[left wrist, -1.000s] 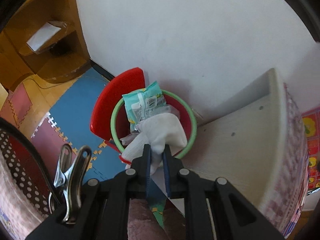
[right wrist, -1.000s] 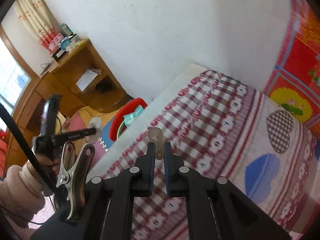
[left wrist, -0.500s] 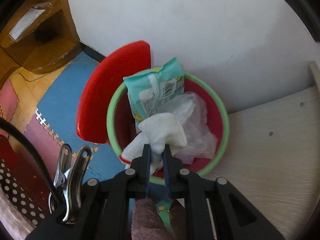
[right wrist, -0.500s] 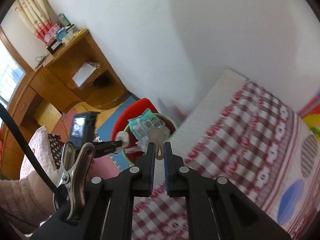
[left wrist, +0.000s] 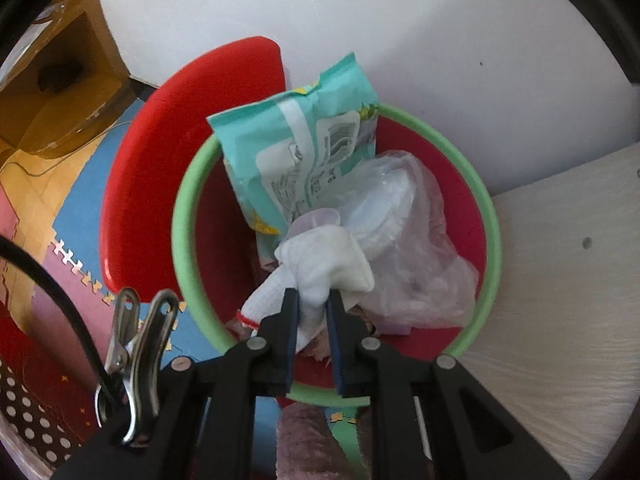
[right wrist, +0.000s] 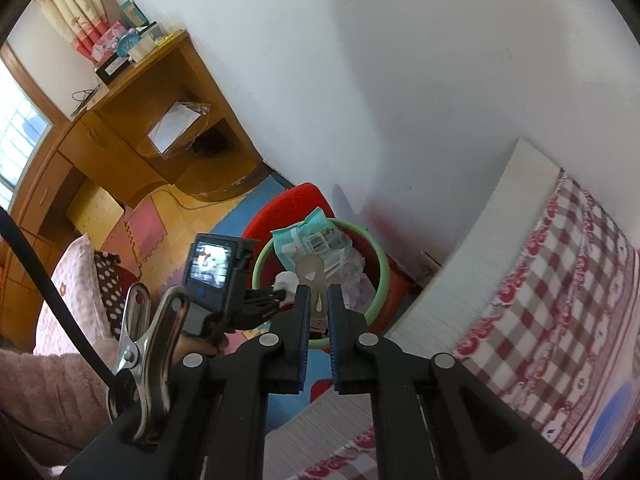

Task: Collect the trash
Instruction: 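Open the left gripper over the red bin to drop the white tissue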

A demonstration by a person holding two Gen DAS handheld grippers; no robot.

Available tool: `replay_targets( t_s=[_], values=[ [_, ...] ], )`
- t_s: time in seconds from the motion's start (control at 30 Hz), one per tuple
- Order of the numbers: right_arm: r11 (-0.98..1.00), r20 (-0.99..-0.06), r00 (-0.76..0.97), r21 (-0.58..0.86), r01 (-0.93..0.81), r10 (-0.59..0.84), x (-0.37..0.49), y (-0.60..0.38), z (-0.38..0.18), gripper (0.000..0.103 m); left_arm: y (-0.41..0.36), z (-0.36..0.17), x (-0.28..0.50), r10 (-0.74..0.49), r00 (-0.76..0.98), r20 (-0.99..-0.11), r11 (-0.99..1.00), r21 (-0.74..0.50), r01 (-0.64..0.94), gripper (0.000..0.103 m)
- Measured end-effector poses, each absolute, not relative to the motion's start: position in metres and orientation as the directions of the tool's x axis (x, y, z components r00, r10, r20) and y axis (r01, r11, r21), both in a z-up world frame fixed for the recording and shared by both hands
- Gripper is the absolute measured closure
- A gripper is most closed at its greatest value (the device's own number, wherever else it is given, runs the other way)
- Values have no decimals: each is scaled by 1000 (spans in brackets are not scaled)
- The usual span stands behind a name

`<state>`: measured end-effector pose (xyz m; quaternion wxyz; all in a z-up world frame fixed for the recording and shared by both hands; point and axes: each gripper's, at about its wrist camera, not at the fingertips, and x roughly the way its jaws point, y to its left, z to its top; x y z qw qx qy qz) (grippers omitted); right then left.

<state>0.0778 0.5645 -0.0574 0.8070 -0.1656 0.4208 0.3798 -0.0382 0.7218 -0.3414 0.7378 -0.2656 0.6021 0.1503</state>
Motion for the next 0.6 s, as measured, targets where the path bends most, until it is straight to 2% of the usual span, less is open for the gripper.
replay_targets(
  t_s=[0.13, 0.43, 0.6],
  values=[
    [656, -811, 357, 43, -754, 463, 78, 572, -60, 94, 722, -347, -35, -97, 223, -970, 814, -206, -543, 86],
    [662, -822, 342, 56, -748, 456, 82, 581, -69, 94, 725, -342, -36, -100, 217, -971, 818, -204, -537, 62],
    [656, -827, 326, 67, -752, 457, 87, 585, -73, 94, 725, -323, -40, -90, 240, -967, 820, -209, -532, 62]
  ],
)
